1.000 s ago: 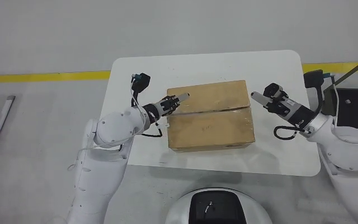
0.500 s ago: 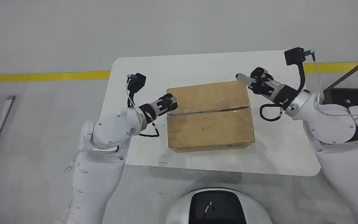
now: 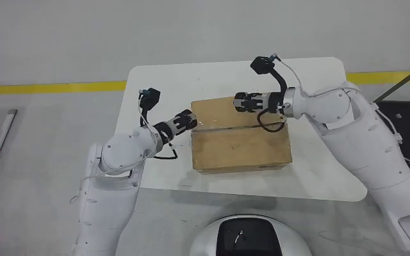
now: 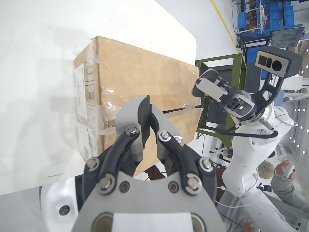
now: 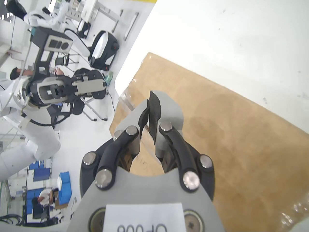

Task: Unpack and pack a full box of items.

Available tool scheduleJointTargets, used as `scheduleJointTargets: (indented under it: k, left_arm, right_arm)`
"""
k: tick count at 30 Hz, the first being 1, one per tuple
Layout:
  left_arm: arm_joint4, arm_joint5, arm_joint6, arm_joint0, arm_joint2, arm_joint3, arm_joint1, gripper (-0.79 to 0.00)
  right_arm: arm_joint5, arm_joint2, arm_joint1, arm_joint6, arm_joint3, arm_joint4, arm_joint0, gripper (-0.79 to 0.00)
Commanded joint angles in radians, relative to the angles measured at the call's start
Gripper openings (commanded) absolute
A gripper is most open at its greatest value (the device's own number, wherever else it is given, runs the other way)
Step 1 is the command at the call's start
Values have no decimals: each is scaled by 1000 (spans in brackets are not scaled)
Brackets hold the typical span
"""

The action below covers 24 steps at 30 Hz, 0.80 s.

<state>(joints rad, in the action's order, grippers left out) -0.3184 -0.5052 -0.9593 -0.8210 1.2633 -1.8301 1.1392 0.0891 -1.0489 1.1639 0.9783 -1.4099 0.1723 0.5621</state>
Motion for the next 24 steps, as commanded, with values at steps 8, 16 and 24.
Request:
scheduleJointTargets:
  k: [8, 16, 24]
  left_arm:
    - [2, 4, 0, 8, -11, 18, -3, -717]
    - [9, 4, 5, 16, -30, 33, -4, -643]
    - [14, 4, 8, 18, -36, 37, -6, -646]
  right_arm:
    - [77, 9, -3, 83, 4, -54, 9, -785]
    - [107, -17, -21, 151, -72, -64, 70, -785]
    - [119, -19, -32, 167, -129, -50, 119, -785]
